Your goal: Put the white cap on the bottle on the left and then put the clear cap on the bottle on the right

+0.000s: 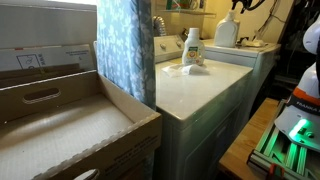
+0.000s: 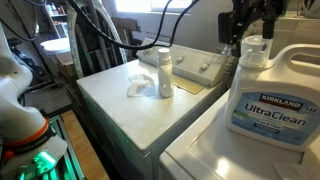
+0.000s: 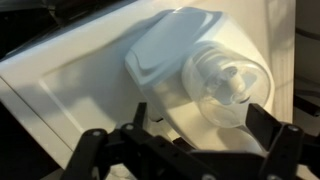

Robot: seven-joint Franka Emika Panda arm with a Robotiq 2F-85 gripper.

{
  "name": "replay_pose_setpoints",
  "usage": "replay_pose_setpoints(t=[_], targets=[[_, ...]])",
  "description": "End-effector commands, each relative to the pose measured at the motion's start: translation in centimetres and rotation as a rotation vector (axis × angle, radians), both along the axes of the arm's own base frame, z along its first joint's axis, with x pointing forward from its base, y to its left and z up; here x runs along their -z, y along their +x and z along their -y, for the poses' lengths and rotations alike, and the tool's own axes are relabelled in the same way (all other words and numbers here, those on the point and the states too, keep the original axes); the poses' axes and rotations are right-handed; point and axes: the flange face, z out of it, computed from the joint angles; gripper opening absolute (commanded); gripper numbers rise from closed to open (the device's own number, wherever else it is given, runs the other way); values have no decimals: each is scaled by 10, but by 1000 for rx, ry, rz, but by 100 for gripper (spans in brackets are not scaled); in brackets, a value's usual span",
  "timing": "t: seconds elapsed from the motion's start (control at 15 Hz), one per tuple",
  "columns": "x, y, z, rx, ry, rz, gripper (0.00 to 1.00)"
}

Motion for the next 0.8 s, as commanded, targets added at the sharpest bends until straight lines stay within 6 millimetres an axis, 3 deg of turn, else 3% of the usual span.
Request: replay_pose_setpoints(t=[0.0, 0.73], targets=[[7, -1, 10, 4, -18, -11, 100], [10, 9, 16, -27, -95, 29, 100]])
